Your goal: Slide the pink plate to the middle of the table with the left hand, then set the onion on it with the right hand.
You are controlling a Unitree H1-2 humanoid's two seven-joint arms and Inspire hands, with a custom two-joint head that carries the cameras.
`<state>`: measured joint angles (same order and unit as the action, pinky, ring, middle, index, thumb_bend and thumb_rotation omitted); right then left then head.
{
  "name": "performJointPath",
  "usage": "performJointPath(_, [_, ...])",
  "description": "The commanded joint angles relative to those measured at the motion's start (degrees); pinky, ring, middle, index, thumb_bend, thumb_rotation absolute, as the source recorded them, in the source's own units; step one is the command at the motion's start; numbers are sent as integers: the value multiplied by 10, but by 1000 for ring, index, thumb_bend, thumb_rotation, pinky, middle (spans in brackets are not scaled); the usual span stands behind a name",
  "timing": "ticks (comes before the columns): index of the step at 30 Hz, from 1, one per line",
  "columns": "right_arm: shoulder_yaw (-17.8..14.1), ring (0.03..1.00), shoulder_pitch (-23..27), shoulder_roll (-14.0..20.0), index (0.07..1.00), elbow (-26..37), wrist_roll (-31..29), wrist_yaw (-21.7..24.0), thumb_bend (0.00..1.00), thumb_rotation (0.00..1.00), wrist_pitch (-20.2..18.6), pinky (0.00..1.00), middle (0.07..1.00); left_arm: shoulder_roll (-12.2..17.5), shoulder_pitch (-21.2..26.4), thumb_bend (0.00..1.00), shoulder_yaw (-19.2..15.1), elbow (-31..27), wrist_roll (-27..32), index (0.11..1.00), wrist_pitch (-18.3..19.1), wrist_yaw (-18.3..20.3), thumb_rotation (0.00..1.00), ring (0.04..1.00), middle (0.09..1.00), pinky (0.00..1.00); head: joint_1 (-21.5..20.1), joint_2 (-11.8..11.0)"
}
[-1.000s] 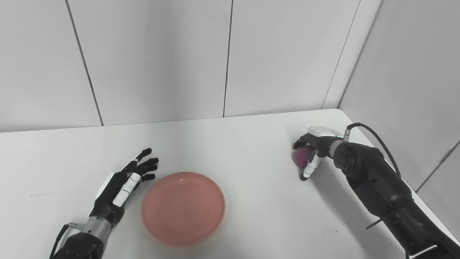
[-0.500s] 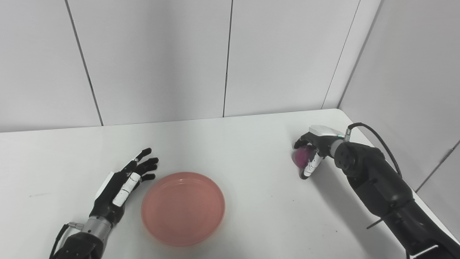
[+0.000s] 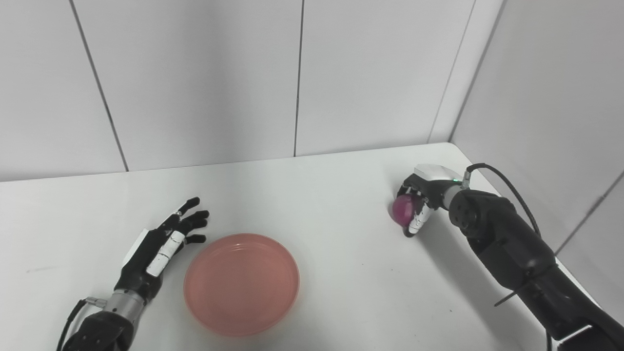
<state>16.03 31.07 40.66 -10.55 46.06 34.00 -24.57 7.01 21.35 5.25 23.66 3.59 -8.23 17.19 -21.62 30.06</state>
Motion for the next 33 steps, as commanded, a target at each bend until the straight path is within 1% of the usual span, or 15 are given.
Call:
performJointPath(1, [2, 435, 0, 14, 668, -2, -8, 0, 574, 0, 12, 355, 489, -2, -21, 791, 3, 13, 0, 887, 14, 1, 856, 856, 848, 829, 0, 1])
performJointPath(4, [2, 405, -1, 13, 660, -2, -12, -5, 568, 0, 10, 328, 484, -2, -21, 803, 3, 10, 0, 888, 17, 2, 855, 860, 851, 831, 0, 1])
performJointPath(9, [3, 377, -3, 14, 651, -2, -19, -7, 566, 0, 8, 303, 481, -2, -22, 787, 4, 2, -2, 885, 22, 1, 855, 853, 846, 819, 1, 2])
performJointPath(13, [2, 352, -5, 16, 648, 4, -25, -8, 565, 0, 8, 277, 479, -2, -23, 755, 4, -2, -3, 892, 25, 0, 860, 860, 851, 834, 1, 3])
performJointPath(16, [3, 377, -5, 19, 641, 14, -25, -5, 564, 0, 8, 288, 482, -2, -22, 745, 4, -1, -3, 892, 27, 0, 858, 860, 851, 835, 1, 2])
performJointPath(19, [-1, 375, -5, 19, 629, 28, -29, -7, 565, 0, 9, 287, 482, -2, -20, 736, 4, 3, -2, 893, 26, 1, 856, 862, 853, 836, 1, 1])
performJointPath(22, [-3, 374, -2, 20, 628, 60, -30, 1, 565, 0, 6, 295, 482, -1, -18, 750, 4, 11, -2, 896, 20, 2, 857, 862, 853, 837, 1, 1])
performJointPath(23, [-3, 387, -1, 21, 537, 69, -29, 4, 541, 0, 3, 311, 484, -1, -17, 761, 4, 13, -2, 895, 19, 2, 855, 862, 852, 835, 1, 1])
performJointPath(24, [0, 410, 2, 22, 525, 86, -23, 12, 533, 0, 0, 332, 470, -2, -18, 759, 4, 12, -2, 894, 19, 2, 855, 861, 851, 834, 2, 0])
performJointPath(28, [1, 463, 12, 24, 532, 141, -15, 32, 526, 0, 1, 382, 449, -3, -19, 749, 5, 9, -6, 890, 20, 0, 858, 858, 848, 827, 3, 1])
performJointPath(30, [-3, 468, 17, 21, 530, 165, -19, 37, 526, 0, 6, 384, 448, -3, -19, 752, 6, 5, -7, 890, 22, -2, 860, 857, 847, 825, 4, 1])
performJointPath(31, [-4, 455, 20, 19, 530, 179, -22, 41, 525, 0, 7, 372, 450, -4, -20, 754, 7, 4, -8, 890, 23, -2, 861, 856, 847, 825, 4, 1])
performJointPath(32, [-4, 413, 24, 16, 548, 191, -24, 45, 516, 0, 7, 365, 474, -5, -20, 746, 7, 3, -8, 890, 24, -3, 860, 855, 847, 824, 5, 1])
performJointPath(33, [-3, 406, 29, 13, 552, 203, -26, 50, 514, 0, 7, 364, 478, -6, -20, 744, 7, 3, -8, 890, 25, -3, 859, 855, 847, 824, 6, 0])
